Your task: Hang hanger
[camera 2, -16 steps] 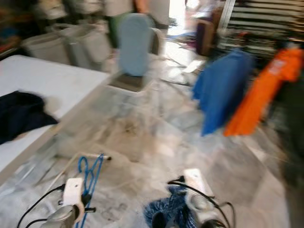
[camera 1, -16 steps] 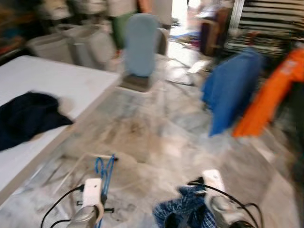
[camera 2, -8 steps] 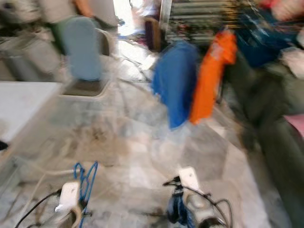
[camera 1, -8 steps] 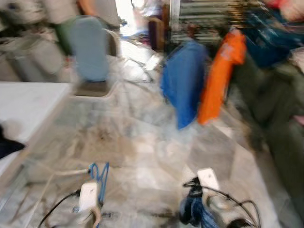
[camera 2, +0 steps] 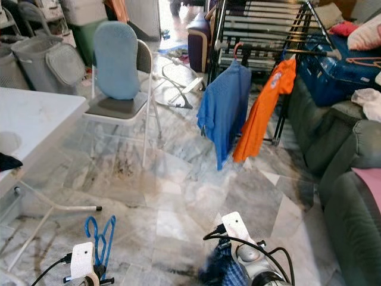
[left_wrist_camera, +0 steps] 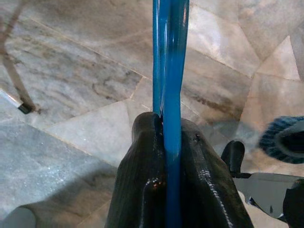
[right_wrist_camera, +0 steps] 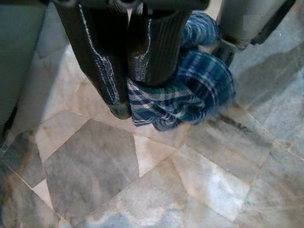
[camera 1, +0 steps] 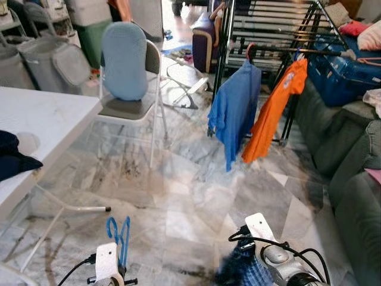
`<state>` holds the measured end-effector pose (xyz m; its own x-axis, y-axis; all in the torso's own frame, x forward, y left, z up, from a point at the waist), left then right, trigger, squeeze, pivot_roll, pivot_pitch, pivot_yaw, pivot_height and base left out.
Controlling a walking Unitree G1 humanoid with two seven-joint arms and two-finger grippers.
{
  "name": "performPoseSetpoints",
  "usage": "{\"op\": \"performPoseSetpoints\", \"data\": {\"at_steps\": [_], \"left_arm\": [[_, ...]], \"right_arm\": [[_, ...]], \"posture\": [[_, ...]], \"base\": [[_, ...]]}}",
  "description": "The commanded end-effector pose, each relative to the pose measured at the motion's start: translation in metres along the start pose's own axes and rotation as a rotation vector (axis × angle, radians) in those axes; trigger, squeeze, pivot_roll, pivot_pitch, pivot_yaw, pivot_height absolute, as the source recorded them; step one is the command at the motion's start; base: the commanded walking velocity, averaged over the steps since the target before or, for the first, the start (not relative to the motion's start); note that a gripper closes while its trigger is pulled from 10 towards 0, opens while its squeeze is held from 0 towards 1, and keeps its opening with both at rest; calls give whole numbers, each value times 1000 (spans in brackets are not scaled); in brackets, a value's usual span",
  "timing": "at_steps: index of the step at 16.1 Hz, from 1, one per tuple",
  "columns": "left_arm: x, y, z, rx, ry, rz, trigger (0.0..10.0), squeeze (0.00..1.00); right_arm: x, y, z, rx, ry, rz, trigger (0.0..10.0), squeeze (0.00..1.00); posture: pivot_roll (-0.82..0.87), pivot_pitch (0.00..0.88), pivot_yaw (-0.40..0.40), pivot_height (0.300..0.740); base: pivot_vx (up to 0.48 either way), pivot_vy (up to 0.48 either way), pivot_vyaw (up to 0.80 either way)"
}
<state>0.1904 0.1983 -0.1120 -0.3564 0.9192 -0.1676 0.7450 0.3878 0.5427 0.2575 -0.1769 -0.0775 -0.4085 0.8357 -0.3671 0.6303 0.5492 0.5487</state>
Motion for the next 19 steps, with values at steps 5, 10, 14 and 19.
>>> {"op": "performPoseSetpoints", "data": {"at_steps": [5,10,14,19], "left_arm": [[3,14,1,-50,22,39,10000,0],[-11,38,5,-88,-14,116,10000,0],[-16,32,5,-62,-27,187,10000,0],[-9,24,4,-42,-2,174,10000,0]], "right_arm": [[-6,5,1,2,-33,149,10000,0],[-29,37,3,-72,-100,248,10000,0],[-24,16,2,-22,-115,286,10000,0],[-13,0,0,23,-89,190,10000,0]], "posture": [[-6,0,5,740],[-39,0,56,740],[-72,0,86,740],[-67,0,73,740]], "base": [[0,0,0],[0,0,0],[0,0,0],[0,0,0]]}}
Point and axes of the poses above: a point about 5 cm out from each wrist's last joint towards the gripper, its own z axis pointing out of the wrist towards the gripper, its own y axis along the axis of the wrist's last joint, x = y × z, the point moved 3 cm from there along z, pointing out of the wrist towards the gripper, and after that the axes turned 11 degrees about -z, right-handed, at the moved point
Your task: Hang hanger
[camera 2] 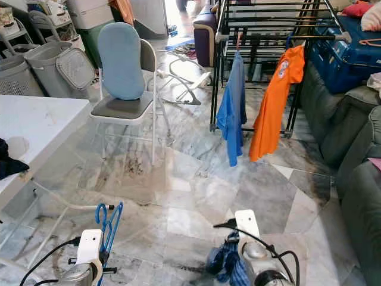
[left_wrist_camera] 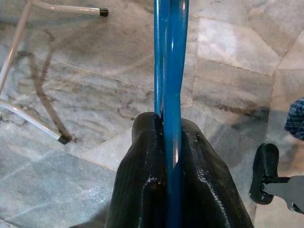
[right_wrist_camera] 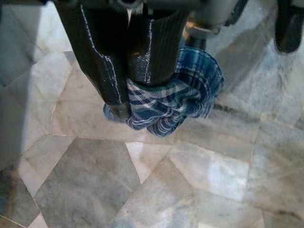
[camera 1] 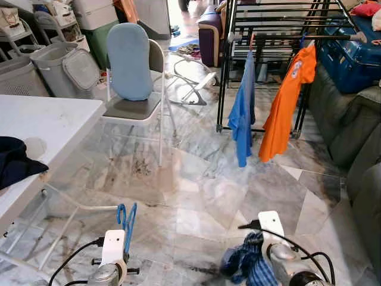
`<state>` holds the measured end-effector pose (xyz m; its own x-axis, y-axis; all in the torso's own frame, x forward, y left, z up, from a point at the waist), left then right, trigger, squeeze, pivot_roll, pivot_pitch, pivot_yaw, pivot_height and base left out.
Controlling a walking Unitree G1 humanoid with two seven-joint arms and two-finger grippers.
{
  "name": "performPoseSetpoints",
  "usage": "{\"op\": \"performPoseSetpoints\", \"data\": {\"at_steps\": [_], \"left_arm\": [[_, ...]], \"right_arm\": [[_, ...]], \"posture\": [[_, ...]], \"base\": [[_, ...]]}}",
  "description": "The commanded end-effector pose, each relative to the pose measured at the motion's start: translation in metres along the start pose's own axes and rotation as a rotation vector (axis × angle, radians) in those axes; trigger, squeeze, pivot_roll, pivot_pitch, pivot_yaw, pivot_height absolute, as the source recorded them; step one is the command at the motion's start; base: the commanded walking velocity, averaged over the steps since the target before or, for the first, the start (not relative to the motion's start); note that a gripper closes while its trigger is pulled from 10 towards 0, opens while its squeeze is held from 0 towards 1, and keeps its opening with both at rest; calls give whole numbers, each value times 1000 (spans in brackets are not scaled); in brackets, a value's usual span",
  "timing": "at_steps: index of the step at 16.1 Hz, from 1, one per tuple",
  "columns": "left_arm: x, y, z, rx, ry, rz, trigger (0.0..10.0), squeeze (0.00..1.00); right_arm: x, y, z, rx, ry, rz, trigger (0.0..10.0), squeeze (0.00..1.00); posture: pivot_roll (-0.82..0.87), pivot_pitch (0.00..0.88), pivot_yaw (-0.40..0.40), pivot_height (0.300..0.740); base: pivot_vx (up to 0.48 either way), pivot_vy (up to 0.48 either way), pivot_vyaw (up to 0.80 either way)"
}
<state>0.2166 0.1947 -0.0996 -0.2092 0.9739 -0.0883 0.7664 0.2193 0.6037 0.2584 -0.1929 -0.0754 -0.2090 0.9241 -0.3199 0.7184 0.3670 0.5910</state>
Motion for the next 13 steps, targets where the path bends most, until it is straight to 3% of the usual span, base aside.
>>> {"op": "performPoseSetpoints", "data": {"at_steps": [1,8,13], "left_arm": [[6,-3,-1,11,25,0,10000,0],[7,-10,-2,30,25,15,10000,0],[9,-12,-2,39,27,17,10000,0]], "right_arm": [[4,7,1,-15,6,-15,10000,0],[0,7,1,-14,-2,-48,10000,0],[-7,-3,0,13,-16,-80,10000,0]], "posture": [[-66,0,72,740],[-69,0,77,740],[-75,0,78,740]], "base": [[0,0,0],[0,0,0],[-277,0,0]]}}
Point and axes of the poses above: a point about 5 cm out from each wrist's last joint towards the gripper, its own z axis pointing out of the wrist towards the gripper, its own y axis along the axis of the wrist's last joint, x = y × z, the point moved 3 cm from there along z, pointing out of the wrist towards the gripper, and after that the axes turned 11 degrees about -z, right-handed, at the moved point
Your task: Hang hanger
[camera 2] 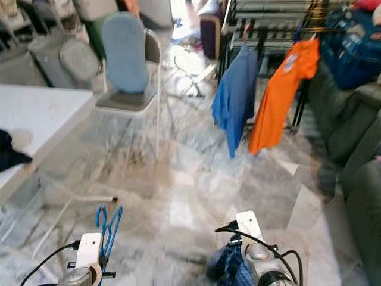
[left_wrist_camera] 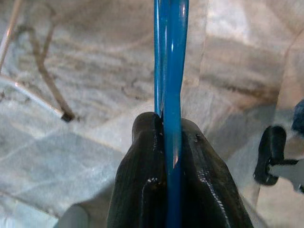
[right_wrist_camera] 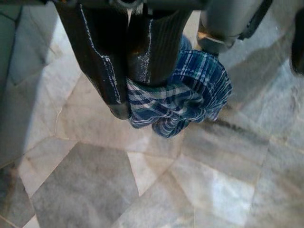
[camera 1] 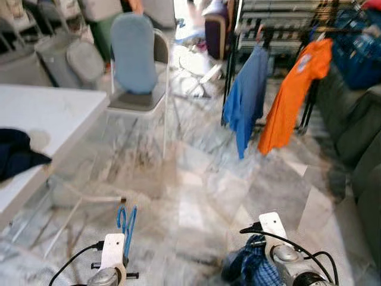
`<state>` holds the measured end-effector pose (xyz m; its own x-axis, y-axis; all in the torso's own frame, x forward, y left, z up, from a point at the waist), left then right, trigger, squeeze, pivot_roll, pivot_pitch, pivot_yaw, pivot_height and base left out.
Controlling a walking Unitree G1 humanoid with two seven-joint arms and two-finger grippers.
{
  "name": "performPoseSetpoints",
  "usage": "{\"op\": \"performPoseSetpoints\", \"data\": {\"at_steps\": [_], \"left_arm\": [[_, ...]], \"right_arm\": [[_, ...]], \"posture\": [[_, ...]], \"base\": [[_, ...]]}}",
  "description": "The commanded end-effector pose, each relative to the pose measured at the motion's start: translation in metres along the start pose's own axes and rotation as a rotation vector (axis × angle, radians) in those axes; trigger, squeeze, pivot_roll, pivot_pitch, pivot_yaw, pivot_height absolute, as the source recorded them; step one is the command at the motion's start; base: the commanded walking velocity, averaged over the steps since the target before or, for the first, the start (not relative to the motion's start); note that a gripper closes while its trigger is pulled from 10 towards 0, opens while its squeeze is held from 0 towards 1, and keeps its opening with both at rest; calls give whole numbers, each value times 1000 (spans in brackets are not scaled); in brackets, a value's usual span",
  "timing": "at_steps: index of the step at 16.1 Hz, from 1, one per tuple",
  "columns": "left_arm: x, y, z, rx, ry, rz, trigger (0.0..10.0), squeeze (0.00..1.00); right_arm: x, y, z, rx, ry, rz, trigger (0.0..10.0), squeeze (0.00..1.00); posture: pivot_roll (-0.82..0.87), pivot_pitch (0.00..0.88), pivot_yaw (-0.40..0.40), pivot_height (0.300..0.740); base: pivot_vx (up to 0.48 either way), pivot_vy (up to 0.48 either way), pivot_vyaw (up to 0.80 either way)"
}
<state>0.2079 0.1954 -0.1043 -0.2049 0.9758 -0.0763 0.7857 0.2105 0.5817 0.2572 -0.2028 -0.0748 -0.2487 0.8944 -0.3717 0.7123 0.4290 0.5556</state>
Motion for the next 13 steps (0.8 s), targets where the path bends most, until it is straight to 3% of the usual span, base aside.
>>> {"op": "performPoseSetpoints", "data": {"at_steps": [1,7,13], "left_arm": [[5,-3,-1,11,20,6,10000,0],[5,-2,-1,13,20,18,10000,0],[4,-5,-1,19,8,-16,10000,0]], "right_arm": [[2,0,0,0,-3,-14,10000,0],[0,-17,-2,38,-14,-24,10000,0],[-6,-25,-3,59,-15,-31,10000,0]], "posture": [[-75,0,78,740],[-92,0,87,740],[-88,0,69,740]], "base": [[-274,0,0],[-275,0,0],[0,0,0]]}}
Point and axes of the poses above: a point about 5 cm out from each wrist's last joint towards the gripper, its own z axis pointing out of the wrist towards the gripper, its own y axis along the axis of the wrist's last joint, x = y × z, the point moved 3 cm from there along z, pointing out of the wrist towards the gripper, and after that the axes turned 11 degrees about -z, right-handed, at the moved point
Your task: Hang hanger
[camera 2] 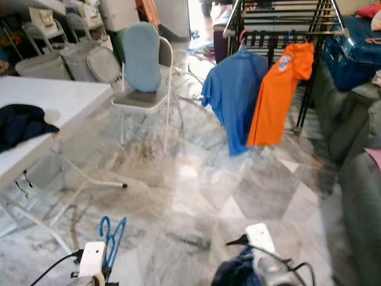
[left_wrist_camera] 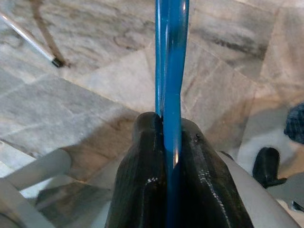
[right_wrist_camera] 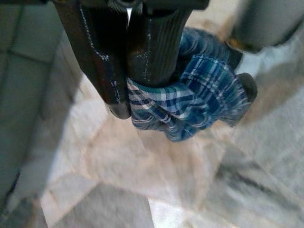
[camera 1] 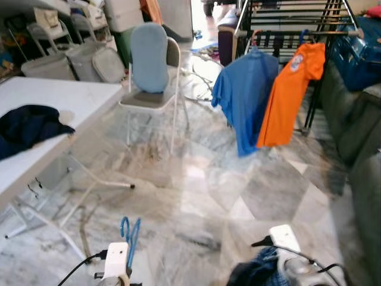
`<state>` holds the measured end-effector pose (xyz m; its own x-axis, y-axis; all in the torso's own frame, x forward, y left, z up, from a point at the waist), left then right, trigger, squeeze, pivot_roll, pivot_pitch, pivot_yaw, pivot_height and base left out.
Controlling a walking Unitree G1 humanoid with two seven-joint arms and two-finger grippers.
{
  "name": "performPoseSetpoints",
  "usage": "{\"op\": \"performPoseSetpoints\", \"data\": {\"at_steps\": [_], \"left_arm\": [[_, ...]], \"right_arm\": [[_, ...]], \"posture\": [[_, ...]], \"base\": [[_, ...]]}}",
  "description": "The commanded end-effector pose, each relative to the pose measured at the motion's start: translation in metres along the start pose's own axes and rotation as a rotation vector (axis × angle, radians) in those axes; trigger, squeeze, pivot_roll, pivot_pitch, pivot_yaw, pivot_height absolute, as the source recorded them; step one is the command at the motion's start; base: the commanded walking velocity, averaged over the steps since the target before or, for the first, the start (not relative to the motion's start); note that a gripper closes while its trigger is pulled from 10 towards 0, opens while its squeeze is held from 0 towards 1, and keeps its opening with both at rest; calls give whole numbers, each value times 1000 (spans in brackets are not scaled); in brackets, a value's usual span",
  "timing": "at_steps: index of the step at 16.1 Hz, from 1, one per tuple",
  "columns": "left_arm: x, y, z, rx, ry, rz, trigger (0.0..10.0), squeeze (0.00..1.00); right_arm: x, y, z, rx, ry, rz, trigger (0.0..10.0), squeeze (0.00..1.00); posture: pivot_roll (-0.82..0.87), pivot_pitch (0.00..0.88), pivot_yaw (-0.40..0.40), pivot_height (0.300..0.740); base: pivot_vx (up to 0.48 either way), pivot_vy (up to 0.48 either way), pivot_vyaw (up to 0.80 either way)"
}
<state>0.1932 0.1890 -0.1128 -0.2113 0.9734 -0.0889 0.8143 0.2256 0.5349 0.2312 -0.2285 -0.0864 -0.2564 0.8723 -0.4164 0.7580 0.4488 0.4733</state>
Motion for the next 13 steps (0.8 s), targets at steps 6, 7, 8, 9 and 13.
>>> {"op": "performPoseSetpoints", "data": {"at_steps": [6,7,8,9,13], "left_arm": [[8,13,0,-44,-2,-25,10000,0],[7,14,0,-43,-6,-11,10000,0],[7,14,0,-44,-6,-8,10000,0],[7,14,0,-45,-5,-5,10000,0],[5,15,0,-45,-11,12,10000,0]], "right_arm": [[9,13,1,-35,34,-3,10000,0],[10,13,1,-36,36,-3,10000,0],[12,14,0,-36,39,-5,10000,0],[12,13,0,-36,41,-4,10000,0],[14,8,0,-32,49,3,10000,0]], "posture": [[-89,0,75,740],[-90,0,78,740],[-94,0,83,740],[-94,0,83,740],[-100,0,86,740]], "base": [[0,140,-718],[0,368,-788],[0,364,-788],[0,337,-788],[0,0,-531]]}}
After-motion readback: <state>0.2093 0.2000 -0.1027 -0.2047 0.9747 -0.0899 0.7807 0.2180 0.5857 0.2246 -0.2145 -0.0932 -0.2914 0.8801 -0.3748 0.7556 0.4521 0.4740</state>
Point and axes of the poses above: a point about 5 cm out from each wrist's last joint towards the gripper, its own z axis pointing out of the wrist towards the gripper, its own y axis along the axis of the wrist's last joint, x = y × z, the point moved 3 cm from there along z, pointing out of the wrist towards the gripper, and after that the axes turned 11 degrees about -z, right-handed, at the moved point
